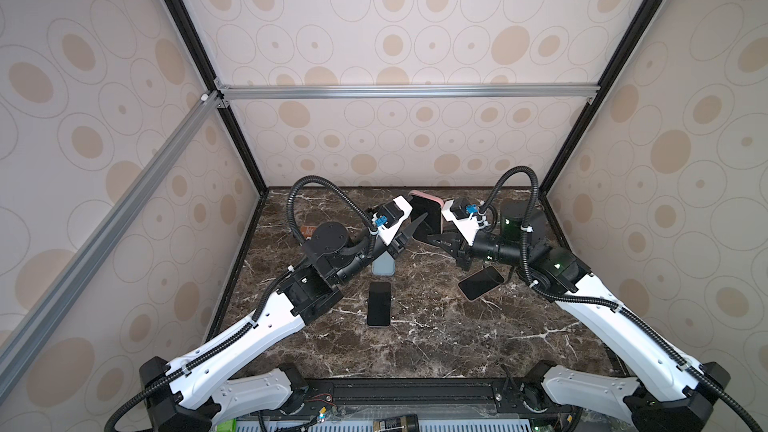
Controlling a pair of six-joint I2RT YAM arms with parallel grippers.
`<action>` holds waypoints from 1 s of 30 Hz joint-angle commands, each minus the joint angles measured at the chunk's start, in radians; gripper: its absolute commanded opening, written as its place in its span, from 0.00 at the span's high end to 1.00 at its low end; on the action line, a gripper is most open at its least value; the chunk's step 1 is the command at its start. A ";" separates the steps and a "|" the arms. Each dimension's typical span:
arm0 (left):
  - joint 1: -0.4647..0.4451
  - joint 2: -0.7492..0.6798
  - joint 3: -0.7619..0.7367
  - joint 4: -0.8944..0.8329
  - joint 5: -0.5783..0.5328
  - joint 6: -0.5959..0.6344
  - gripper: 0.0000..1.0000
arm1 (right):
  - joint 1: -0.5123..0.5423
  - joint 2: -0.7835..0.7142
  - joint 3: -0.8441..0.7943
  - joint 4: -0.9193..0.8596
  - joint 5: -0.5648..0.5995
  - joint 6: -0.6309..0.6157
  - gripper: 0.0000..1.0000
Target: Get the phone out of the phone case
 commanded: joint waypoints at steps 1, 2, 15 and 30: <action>-0.001 0.002 0.022 0.030 -0.014 0.026 0.53 | 0.010 -0.008 0.037 0.076 -0.031 -0.025 1.00; -0.001 -0.001 0.022 0.030 -0.018 0.027 0.52 | 0.009 -0.007 0.038 0.073 -0.029 -0.026 1.00; -0.001 -0.010 0.010 0.044 -0.051 0.028 0.49 | 0.009 -0.013 0.026 0.070 -0.024 -0.027 1.00; -0.001 -0.011 0.006 0.029 -0.032 0.017 0.52 | 0.010 -0.009 0.032 0.066 -0.035 -0.016 1.00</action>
